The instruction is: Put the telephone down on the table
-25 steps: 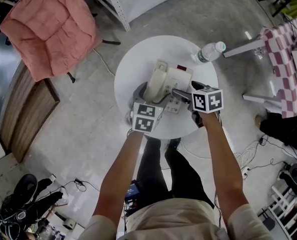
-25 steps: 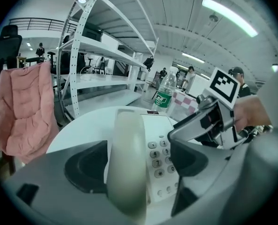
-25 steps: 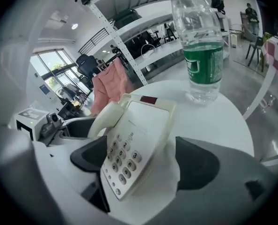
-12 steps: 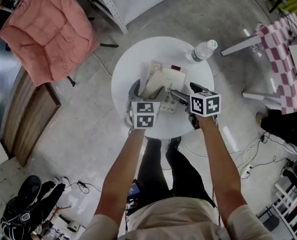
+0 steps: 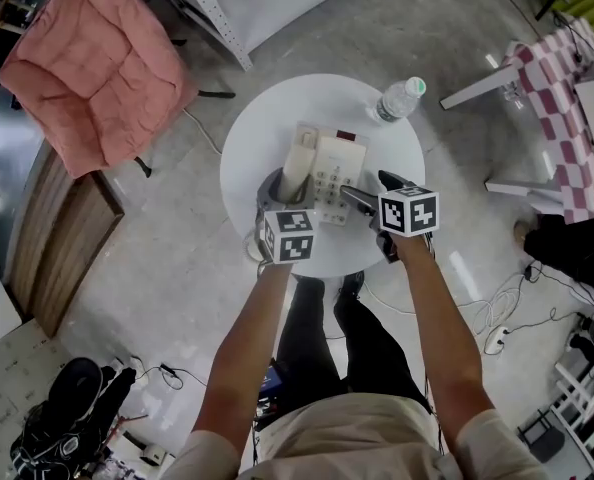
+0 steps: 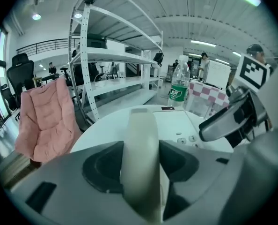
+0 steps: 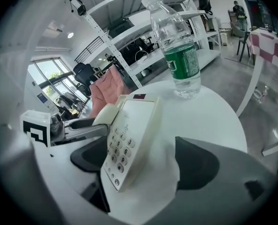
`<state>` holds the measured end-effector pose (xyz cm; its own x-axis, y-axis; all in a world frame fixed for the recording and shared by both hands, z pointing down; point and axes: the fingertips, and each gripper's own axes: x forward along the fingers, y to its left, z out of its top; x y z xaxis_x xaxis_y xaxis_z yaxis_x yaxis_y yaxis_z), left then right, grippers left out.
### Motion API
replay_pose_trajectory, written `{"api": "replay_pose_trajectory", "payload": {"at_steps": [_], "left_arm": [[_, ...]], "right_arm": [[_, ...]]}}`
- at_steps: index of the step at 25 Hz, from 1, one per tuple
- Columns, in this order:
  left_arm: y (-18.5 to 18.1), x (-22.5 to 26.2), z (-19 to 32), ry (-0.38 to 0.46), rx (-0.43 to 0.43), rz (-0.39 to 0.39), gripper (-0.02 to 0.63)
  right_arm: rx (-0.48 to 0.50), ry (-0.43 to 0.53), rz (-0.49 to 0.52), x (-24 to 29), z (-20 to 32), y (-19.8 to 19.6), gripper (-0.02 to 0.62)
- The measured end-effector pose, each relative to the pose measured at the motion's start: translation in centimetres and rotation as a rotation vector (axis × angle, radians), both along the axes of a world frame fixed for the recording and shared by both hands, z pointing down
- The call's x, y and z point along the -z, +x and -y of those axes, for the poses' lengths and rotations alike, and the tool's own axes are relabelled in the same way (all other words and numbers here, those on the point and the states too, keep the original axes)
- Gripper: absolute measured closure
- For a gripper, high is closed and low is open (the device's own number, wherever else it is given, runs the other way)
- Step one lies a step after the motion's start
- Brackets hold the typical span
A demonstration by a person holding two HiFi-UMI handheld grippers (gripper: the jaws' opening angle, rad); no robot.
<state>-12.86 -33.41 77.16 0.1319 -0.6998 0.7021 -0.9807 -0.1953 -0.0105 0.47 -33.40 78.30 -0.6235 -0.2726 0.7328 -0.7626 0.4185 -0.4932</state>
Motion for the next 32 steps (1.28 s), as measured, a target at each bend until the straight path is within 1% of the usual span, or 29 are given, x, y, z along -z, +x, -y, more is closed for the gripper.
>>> {"api": "replay_pose_trajectory", "payload": {"at_steps": [4, 9, 15, 17, 20, 23, 26, 29, 32], "left_arm": [[0.6, 0.4, 1.1, -0.016, 0.012, -0.022, 0.382], [0.3, 0.8, 3.2, -0.027, 0.053, -0.011, 0.380], [0.7, 0.6, 4.2, -0.055, 0.058, 0.002, 0.380], [0.8, 0.7, 4.1, -0.048, 0.054, -0.027, 0.380], [1.1, 1.0, 3.8, -0.040, 0.037, -0.097, 0.334], [1.2, 1.5, 2.7, -0.056, 0.029, -0.148, 0.317], [0.7, 2.6, 1.9, -0.047, 0.027, -0.164, 0.311], [0.1, 4.4, 1.2, -0.022, 0.008, -0.170, 0.311], [-1.1, 7.0, 0.6, 0.014, 0.009, -0.177, 0.311]], "right_arm": [[-0.006, -0.005, 0.003, 0.0, -0.2, 0.2, 0.143], [-0.012, -0.003, 0.009, 0.1, 0.2, 0.1, 0.143], [-0.018, -0.001, 0.016, 0.4, 0.6, 0.1, 0.143], [-0.021, 0.000, 0.019, 0.5, 0.7, 0.1, 0.143], [-0.023, 0.001, 0.021, 0.9, 0.7, 0.2, 0.143], [-0.027, 0.006, 0.024, 1.4, 0.8, 0.3, 0.143], [-0.027, 0.014, 0.027, 2.1, 0.8, 0.3, 0.143], [-0.024, 0.027, 0.032, 3.1, 0.8, 0.3, 0.143], [-0.021, 0.043, 0.035, 4.5, 0.7, 0.4, 0.143]]}}
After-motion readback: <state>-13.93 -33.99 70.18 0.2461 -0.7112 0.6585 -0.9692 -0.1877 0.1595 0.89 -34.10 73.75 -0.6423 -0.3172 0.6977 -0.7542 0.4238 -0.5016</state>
